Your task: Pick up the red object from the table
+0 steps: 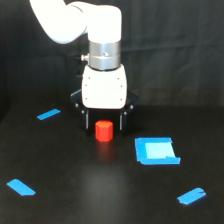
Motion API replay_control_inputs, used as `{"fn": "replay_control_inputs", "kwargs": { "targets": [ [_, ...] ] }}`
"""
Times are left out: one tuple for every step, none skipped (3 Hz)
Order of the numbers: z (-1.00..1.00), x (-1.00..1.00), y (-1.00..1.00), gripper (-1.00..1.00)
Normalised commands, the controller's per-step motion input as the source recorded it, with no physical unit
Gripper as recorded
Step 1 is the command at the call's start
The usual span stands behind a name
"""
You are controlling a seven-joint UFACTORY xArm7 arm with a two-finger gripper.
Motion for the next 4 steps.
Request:
{"fn": "replay_control_inputs", "kwargs": {
  "targets": [
    [-0.19, -0.02, -0.03, -0.98],
    [-0.06, 0.02, -0.05, -0.96],
    [-0.07, 0.13, -0.06, -0.98],
    [-0.06, 0.07, -0.08, -0.94]
  ]
}}
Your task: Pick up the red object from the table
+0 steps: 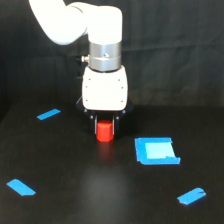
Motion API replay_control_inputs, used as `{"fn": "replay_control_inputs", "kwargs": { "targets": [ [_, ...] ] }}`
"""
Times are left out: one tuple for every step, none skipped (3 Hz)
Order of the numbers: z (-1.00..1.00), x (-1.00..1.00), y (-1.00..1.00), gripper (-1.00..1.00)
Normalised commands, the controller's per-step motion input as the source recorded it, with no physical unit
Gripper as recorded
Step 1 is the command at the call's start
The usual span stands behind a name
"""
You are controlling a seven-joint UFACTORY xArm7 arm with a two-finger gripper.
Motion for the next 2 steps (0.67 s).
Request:
{"fn": "replay_control_inputs", "kwargs": {
  "targets": [
    [0.95, 0.02, -0.18, -1.00],
    [0.94, -0.11, -0.30, -1.00]
  ]
}}
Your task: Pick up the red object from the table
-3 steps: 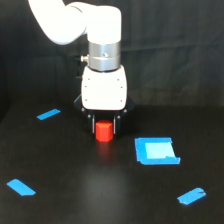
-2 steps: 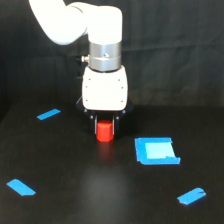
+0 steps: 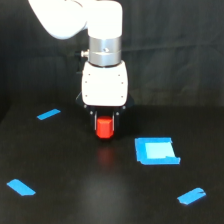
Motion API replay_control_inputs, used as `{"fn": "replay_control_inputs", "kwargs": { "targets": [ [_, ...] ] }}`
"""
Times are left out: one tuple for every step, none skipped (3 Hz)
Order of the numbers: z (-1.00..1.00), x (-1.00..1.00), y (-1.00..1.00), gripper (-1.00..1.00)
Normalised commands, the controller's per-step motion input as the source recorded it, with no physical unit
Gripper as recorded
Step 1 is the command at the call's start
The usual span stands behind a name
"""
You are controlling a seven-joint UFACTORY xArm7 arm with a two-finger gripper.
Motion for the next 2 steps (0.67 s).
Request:
{"fn": "replay_control_inputs", "kwargs": {
  "targets": [
    [0.98, -0.04, -0.25, -1.00],
    [0.95, 0.01, -0.18, -1.00]
  ]
}}
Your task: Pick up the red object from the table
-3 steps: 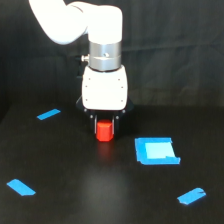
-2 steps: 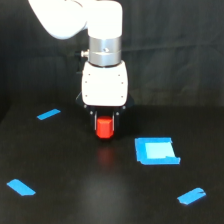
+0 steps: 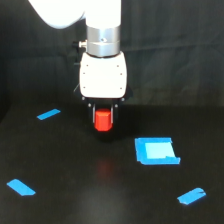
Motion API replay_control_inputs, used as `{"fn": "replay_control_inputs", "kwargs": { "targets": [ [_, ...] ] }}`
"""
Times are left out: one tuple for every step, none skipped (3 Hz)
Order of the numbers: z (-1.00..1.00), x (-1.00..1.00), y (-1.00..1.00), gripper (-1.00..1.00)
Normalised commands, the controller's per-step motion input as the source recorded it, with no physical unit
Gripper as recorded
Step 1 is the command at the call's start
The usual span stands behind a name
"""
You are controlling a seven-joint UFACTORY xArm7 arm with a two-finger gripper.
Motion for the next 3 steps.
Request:
{"fn": "replay_control_inputs", "kwargs": {
  "targets": [
    [1.00, 0.05, -0.15, -0.99],
    [0.97, 0.12, 0.01, -0.97],
    [0.92, 0.14, 0.00, -0.98]
  ]
}}
